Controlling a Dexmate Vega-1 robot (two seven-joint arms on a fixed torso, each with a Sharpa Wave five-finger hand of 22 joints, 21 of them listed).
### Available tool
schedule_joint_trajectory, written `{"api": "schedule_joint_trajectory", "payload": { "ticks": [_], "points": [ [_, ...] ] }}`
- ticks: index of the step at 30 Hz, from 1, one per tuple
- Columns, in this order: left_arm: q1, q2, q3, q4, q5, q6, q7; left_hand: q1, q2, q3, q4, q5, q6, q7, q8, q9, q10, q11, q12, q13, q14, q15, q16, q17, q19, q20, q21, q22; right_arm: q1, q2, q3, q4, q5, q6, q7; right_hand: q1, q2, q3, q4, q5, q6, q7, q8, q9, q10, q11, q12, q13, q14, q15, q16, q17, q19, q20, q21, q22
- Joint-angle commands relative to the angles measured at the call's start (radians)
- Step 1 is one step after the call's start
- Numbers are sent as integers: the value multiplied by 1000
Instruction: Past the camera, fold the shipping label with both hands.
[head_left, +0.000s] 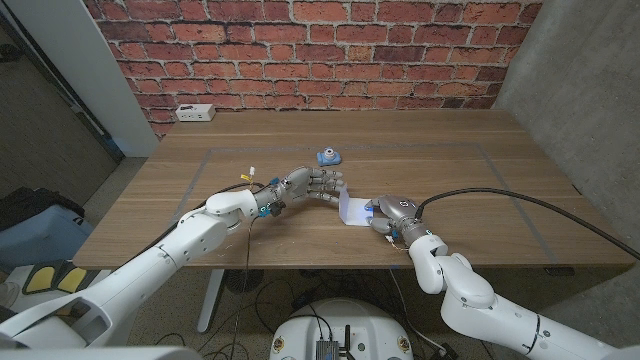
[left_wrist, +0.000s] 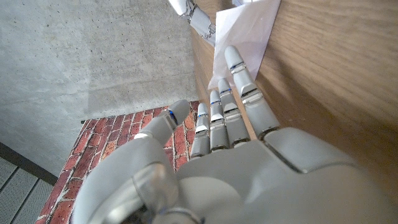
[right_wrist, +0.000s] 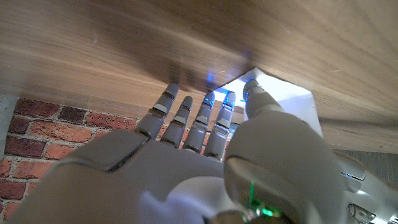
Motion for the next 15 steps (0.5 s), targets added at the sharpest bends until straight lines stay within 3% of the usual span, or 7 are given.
{"api": "schedule_joint_trajectory", "payload": {
  "ticks": [1,11,15],
  "points": [
    [-62,-38,40,58,29,18,-49,-8,8,-4,9,4,-9,1,-5,2,-9,1,-1,1,-6,2,3,4,-8,0,-2,2,4,2,2,7,5,2,1,13,-4,-3,0,1,10,3,-2,4,14,4,-3,1,11,-125,8,1,8,-3,-1,3],
    [-91,-36,71,46,77,45,-46,-28,6,-21,28,0,-9,1,3,3,-39,3,-5,1,-36,8,2,7,-37,4,-17,3,4,2,5,12,11,6,-5,16,-3,-8,1,1,16,4,-4,4,23,-4,-2,1,16,-129,10,2,10,-3,-1,3],
    [-100,-33,82,38,85,62,-55,-44,3,-33,37,-3,-20,2,4,4,-80,6,-9,1,-86,20,-5,6,-74,12,-36,3,4,2,6,13,13,10,-8,17,-3,-10,1,1,17,4,-5,4,24,1,-3,1,18,-131,10,2,11,-3,-1,3]
  ]
}}
